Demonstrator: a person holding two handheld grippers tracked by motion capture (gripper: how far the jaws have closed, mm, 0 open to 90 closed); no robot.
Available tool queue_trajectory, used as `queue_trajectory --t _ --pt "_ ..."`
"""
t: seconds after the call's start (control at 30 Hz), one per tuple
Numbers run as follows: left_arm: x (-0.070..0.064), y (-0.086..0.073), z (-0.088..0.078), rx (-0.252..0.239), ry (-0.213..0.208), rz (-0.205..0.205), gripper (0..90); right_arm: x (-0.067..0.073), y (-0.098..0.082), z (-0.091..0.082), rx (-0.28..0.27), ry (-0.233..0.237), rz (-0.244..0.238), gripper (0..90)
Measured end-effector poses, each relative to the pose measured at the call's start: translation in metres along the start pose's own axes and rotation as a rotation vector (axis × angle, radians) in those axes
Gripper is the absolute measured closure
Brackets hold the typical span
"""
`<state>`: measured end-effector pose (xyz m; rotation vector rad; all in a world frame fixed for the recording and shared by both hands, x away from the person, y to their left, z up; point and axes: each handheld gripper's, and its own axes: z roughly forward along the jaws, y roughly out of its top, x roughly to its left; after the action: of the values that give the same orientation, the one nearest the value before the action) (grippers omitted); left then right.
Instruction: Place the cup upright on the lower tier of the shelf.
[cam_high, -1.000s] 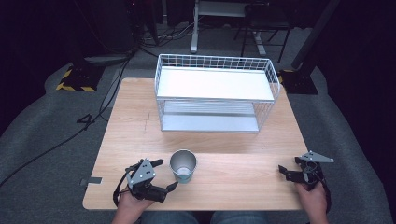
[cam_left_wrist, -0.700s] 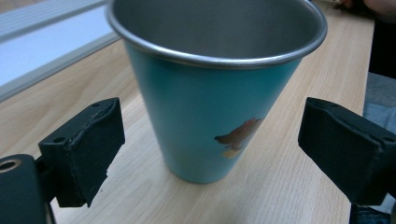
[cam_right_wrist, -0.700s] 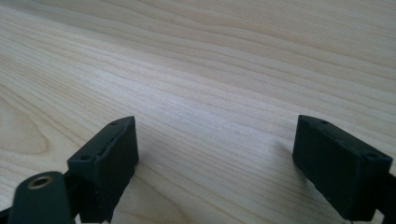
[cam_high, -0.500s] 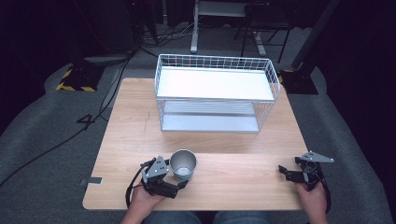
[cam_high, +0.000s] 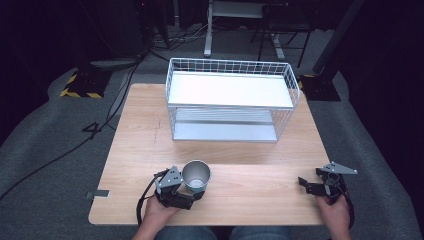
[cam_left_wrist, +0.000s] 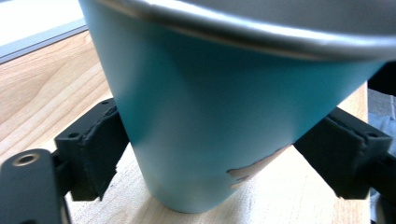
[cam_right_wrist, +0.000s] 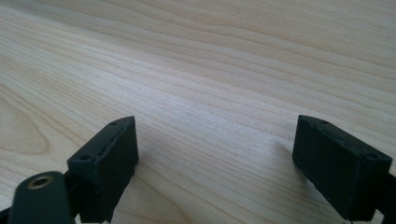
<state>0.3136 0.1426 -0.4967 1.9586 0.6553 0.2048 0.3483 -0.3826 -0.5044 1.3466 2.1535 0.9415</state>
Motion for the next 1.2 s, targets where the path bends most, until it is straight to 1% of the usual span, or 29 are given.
queue_trajectory --t 0.07,0.17,0.27,0.5,0.57,0.6,0.67,0.7,0.73,0.77,0.87,0.93,1.0,1.03,1.1,1.2 --pt "0.001 -0.001 -0.001 -0.013 -0.003 -0.006 18.1 0.000 0.000 0.000 0.000 0.000 0.000 14.5" --pt "0.001 -0.002 -0.001 -0.021 -0.001 -0.004 18.8 0.000 0.000 0.000 0.000 0.000 0.000 14.5" --pt "-0.001 -0.002 -0.001 -0.019 0.010 0.020 19.5 0.000 0.000 0.000 0.000 0.000 0.000 14.5" --pt "-0.002 -0.001 0.000 -0.019 0.007 0.035 19.9 0.000 0.000 0.000 0.000 0.000 0.000 14.5" --pt "-0.003 0.000 -0.001 -0.027 0.003 0.037 20.0 0.000 0.000 0.000 0.000 0.000 0.000 14.5" --pt "-0.002 0.001 -0.002 -0.047 -0.002 0.026 20.0 0.000 0.000 0.000 0.000 0.000 0.000 14.5" --pt "0.001 0.005 -0.004 -0.072 -0.012 0.006 20.0 0.000 0.000 0.000 0.000 0.000 0.000 14.5" --pt "0.001 0.005 -0.004 -0.072 -0.012 0.006 20.1 0.000 0.000 0.000 0.000 0.000 0.000 14.5" --pt "0.002 0.009 -0.006 -0.078 -0.009 0.007 20.1 0.000 0.000 0.000 0.000 0.000 0.000 14.5" --pt "0.002 0.009 -0.006 -0.078 -0.009 0.007 20.1 0.000 0.000 0.000 0.000 0.000 0.000 14.5" --pt "0.003 0.015 -0.008 -0.080 -0.009 0.001 20.1 0.000 0.001 0.001 -0.001 -0.001 0.002 14.5" --pt "0.004 0.020 -0.009 -0.079 -0.007 0.004 20.1 0.000 0.001 0.001 -0.001 -0.001 0.002 14.5" --pt "0.008 0.028 -0.010 -0.072 -0.007 0.008 20.1 0.000 0.001 0.001 -0.001 -0.001 0.000 14.5" --pt "0.008 0.028 -0.010 -0.072 -0.007 0.008 20.1 0.000 0.001 0.001 -0.001 -0.001 0.000 14.5" --pt "0.011 0.034 -0.011 -0.077 -0.011 0.001 20.1 0.000 0.001 0.001 -0.001 -0.002 0.002 14.5" --pt "0.016 0.042 -0.011 -0.076 -0.012 0.006 20.2 0.000 0.001 0.001 -0.001 -0.001 0.002 14.5"
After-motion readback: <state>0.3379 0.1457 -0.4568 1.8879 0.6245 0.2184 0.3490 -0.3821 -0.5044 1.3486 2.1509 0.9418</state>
